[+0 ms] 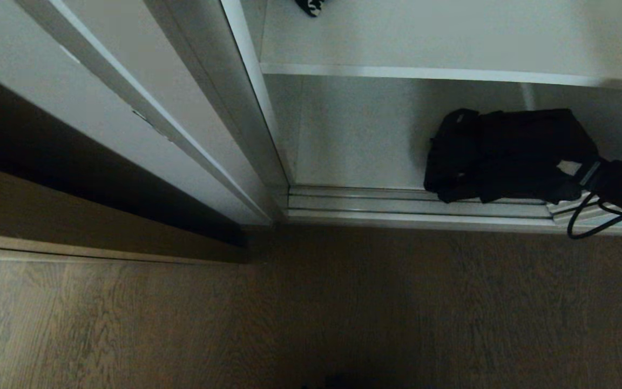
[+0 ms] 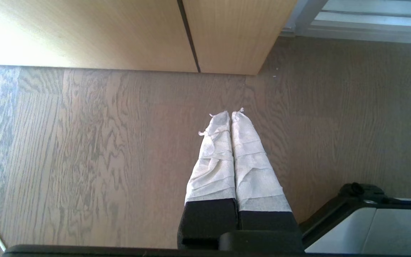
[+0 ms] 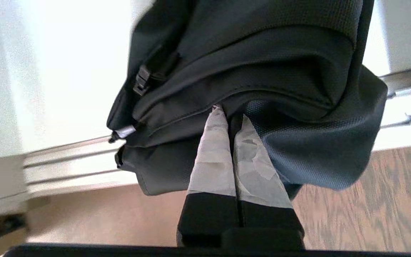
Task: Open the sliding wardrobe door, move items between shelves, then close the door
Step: Place the bag on the higher shelf
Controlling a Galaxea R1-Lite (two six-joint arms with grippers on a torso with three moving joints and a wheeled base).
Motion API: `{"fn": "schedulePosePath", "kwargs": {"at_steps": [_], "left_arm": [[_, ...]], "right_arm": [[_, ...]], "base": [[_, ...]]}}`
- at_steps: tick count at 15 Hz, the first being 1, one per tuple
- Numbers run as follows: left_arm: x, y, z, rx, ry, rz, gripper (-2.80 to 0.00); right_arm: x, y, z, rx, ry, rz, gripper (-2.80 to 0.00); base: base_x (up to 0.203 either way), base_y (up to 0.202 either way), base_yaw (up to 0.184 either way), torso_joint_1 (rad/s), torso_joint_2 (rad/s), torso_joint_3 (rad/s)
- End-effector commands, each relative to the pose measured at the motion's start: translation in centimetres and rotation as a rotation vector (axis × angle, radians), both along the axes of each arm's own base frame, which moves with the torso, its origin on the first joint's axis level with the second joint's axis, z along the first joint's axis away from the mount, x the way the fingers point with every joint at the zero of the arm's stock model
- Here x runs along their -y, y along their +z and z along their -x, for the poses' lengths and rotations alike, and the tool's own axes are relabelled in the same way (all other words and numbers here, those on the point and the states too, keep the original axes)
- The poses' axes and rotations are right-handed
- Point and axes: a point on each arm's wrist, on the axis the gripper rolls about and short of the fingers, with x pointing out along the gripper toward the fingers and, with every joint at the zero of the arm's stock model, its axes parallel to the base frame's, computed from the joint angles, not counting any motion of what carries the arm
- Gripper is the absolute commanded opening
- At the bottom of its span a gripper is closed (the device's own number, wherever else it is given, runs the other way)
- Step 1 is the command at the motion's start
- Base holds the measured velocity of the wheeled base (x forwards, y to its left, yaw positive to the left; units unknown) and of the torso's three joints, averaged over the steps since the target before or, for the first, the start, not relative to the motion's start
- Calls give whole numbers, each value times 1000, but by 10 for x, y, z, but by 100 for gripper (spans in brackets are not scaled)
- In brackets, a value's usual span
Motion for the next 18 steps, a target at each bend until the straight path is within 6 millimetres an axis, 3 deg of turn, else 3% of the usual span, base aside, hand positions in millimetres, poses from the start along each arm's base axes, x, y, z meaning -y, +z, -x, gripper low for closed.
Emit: {"fn": "schedulePosePath", "kwargs": {"at_steps": [1, 6, 10, 16, 18], "left_arm": [[0, 0, 0, -1, 0, 0, -280], [0, 0, 0, -1, 0, 0, -280], [0, 0, 0, -1, 0, 0, -280], [0, 0, 0, -1, 0, 0, -280], [0, 0, 0, -1, 1, 0, -280]], "right_arm": [[-11, 35, 30, 62, 5, 21, -280], [-22, 54, 62, 61, -3, 38, -280], [-35, 45, 98, 17, -4, 165, -280], [-49, 58, 152, 55, -107, 199, -280], [-54, 49, 167, 24, -156, 217, -280]], "base": [[0, 0, 0, 0, 0, 0], [0, 0, 0, 0, 0, 0], [0, 0, 0, 0, 0, 0], [0, 0, 0, 0, 0, 0], [0, 0, 0, 0, 0, 0]]}}
